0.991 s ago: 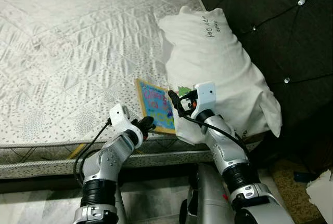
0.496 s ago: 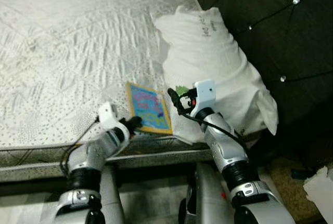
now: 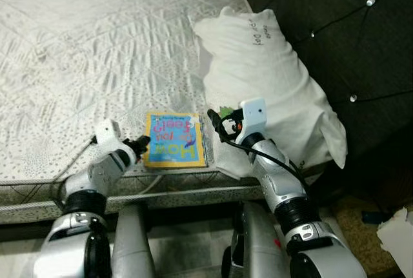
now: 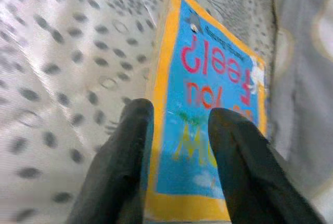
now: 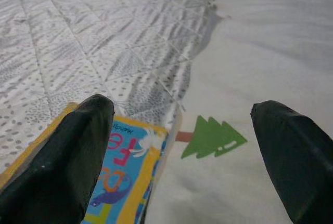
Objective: Clean up the room
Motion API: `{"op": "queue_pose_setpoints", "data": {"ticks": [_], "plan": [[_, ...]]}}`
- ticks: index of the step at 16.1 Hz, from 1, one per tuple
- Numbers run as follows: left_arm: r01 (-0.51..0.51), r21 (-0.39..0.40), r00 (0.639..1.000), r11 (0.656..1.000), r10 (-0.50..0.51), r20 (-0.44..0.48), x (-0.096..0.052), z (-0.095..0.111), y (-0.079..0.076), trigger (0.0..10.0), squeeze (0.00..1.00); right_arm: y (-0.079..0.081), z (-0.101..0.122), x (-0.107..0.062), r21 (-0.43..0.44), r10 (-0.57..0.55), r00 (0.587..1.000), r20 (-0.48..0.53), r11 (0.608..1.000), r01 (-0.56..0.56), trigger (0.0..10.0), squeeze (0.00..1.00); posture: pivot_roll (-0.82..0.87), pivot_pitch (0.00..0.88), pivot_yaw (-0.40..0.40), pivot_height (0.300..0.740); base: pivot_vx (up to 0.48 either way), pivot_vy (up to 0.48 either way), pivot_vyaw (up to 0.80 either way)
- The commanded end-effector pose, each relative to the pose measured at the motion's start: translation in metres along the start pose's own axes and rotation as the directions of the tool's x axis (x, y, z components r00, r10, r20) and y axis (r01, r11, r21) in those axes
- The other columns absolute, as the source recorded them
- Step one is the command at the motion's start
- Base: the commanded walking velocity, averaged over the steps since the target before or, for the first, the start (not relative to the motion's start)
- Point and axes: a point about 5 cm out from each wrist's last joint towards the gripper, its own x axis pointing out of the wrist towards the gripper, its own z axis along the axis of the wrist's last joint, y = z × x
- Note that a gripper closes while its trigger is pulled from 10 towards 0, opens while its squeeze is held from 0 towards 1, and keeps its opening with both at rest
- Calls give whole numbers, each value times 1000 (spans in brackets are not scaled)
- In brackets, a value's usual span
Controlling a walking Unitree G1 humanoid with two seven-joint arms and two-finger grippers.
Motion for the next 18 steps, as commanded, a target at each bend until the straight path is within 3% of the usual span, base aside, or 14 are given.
{"op": "queue_pose_setpoints", "data": {"ticks": [1, 4, 6, 9, 12, 13, 16, 17, 18], "plan": [[-7, 36, 1000, 999, 8, -16, 1, -2, 0, 10000, 1000, -4, 4, 2, -4, -20, 1000, 17, 1000, 20, 10000, 0, 74, 84, -67, 565, 0, 0, 0], [-91, 123, 994, 988, 83, 67, -2, 5, 13, 10000, 1000, -16, 2, 1, 42, -127, 992, 18, 991, 126, 10000, 0, 82, 44, -41, 565, 0, 0, 0], [-151, 133, 974, 979, 125, 190, -11, 9, 15, 10000, 1000, -18, 2, 0, 39, -136, 990, 26, 990, 134, 10000, 0, 82, 11, -39, 565, 0, 0, 0], [-213, 138, 916, 967, 148, 372, -38, 10, 5, 10000, 1000, -13, 7, 3, 32, -91, 995, 44, 995, 90, 10000, 0, 101, 0, -40, 565, 0, 0, 0], [-356, 227, 841, 907, 204, 500, -72, 8, 5, 10000, 1000, -10, 13, 7, 77, -52, 996, 68, 996, 47, 10000, 0, 125, 0, -41, 565, 0, 0, 0], [-404, 277, 806, 872, 196, 558, -84, 10, 2, 10000, 1000, -12, 15, 8, 82, -50, 996, 76, 996, 44, 10000, 0, 135, 0, -42, 565, 0, 0, 0], [-449, 333, 763, 829, 162, 625, -90, 8, -2, 10000, 1000, -14, 21, 8, 82, -29, 993, 116, 996, 20, 10000, 0, 152, 0, -54, 565, 0, 0, 0], [-479, 400, 735, 782, 109, 669, -93, 13, -9, 10000, 114, -14, 24, 8, 80, -24, 992, 127, 997, 14, 10000, 0, 152, 0, -55, 575, 0, 0, 0], [-516, 425, 695, 744, 72, 716, -97, 17, -19, 10000, 0, -16, 26, 7, 84, -27, 991, 133, 996, 16, 10000, 0, 150, 0, -61, 590, 0, 0, 0]]}}
